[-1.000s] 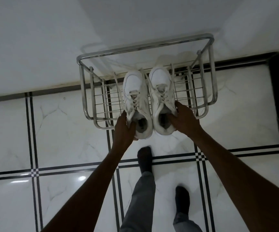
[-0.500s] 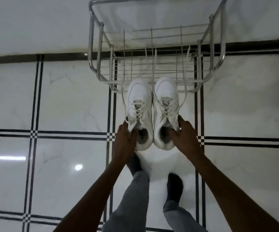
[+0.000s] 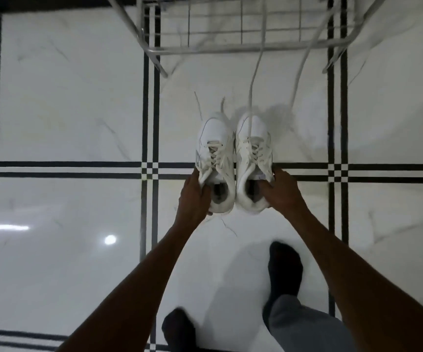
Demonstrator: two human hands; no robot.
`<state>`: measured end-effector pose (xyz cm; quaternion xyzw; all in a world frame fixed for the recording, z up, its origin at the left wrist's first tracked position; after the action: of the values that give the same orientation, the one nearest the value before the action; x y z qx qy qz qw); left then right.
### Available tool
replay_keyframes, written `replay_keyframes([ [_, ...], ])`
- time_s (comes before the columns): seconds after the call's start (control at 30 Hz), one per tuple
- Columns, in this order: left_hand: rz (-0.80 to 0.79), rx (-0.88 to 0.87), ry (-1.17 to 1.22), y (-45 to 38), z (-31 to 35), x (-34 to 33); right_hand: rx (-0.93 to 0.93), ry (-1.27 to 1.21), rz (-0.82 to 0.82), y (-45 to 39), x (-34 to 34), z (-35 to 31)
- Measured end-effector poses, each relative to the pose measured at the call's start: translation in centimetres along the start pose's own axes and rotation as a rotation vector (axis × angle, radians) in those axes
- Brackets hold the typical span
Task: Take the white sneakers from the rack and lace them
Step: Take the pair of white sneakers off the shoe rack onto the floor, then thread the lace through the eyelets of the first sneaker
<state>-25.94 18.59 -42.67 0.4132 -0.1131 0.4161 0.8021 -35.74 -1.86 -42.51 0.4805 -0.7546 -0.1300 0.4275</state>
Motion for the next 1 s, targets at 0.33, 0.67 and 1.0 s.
replay_keyframes([
  [0.33,0.018,0.001,0.004,-3.8,-7.8,-5.4,-0.035,0.034,-0.014,-3.7,-5.5,6.3],
  [0.67,0.194,-0.251,0.211,-2.9,-5.6,-2.9,0.389,0.249,0.217,-0.5,-6.8,-2.1],
  [1.0,0.162,-0.435,0.107,-6.4,-5.9,-1.9,0.348,0.307,0.086,-5.6,-9.8,-3.2],
])
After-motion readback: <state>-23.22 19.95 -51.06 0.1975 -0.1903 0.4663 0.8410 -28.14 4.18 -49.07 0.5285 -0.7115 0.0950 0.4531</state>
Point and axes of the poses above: each hand's wrist, its own y-axis away from the middle knuckle, its own x-axis out of the back of the hand, z = x × y, the point moved 2 cm from there along -y, towards the middle knuckle
